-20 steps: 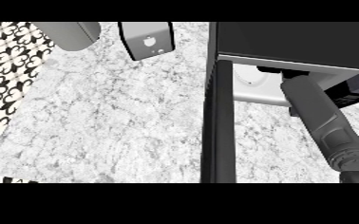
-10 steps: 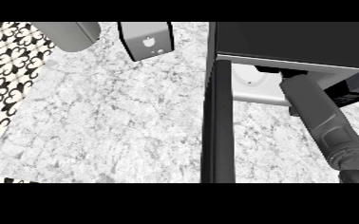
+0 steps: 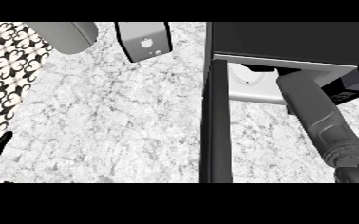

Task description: Pick up the milk, place it into the microwave and close the microwave

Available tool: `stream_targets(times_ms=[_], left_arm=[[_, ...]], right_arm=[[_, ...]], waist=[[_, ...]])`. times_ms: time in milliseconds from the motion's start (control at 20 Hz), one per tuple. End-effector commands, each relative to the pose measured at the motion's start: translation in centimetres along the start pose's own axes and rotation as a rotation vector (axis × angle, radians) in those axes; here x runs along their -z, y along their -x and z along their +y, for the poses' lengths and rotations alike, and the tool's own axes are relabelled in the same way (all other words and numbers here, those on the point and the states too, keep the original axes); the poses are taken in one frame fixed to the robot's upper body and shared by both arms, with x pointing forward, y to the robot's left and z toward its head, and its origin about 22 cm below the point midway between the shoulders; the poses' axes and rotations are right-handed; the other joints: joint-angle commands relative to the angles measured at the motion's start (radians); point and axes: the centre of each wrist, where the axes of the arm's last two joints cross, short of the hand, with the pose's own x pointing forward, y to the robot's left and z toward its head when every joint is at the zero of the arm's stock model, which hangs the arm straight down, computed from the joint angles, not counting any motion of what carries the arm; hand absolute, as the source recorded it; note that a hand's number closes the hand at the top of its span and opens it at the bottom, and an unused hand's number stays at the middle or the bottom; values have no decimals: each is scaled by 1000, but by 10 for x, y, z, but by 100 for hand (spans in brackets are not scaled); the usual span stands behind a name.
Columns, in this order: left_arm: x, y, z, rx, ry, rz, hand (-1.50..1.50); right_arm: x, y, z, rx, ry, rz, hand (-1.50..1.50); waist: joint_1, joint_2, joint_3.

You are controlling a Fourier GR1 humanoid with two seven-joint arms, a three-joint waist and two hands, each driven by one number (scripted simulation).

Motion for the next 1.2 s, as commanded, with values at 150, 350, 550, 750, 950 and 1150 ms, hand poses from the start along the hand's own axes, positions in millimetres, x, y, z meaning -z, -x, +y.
stream_targets(times_ms=[150, 350, 550, 750, 950, 1150], left_arm=[[12, 5, -22, -29, 108, -3, -150], [19, 9, -24, -53, 127, -25, -150], [22, 5, -42, -70, 167, 4, -150], [28, 15, -52, -96, 196, -3, 150], [30, 8, -58, -90, 228, 34, 150], [40, 15, -78, -133, 255, 54, 150]], right_arm=[[-13, -2, 15, 219, -43, 14, -150], [-20, 4, 17, 348, -58, 40, -150], [-60, 23, 31, 452, -82, 71, -150], [-66, 25, 34, 608, -95, 94, -150], [-93, 42, 34, 713, -136, 103, -150], [-125, 55, 38, 786, -147, 112, -150]], waist=[[-31, -16, -1], [-38, -17, -2], [-68, -31, -2], [-76, -36, -4], [-99, -46, -5], [-111, -50, -5]])
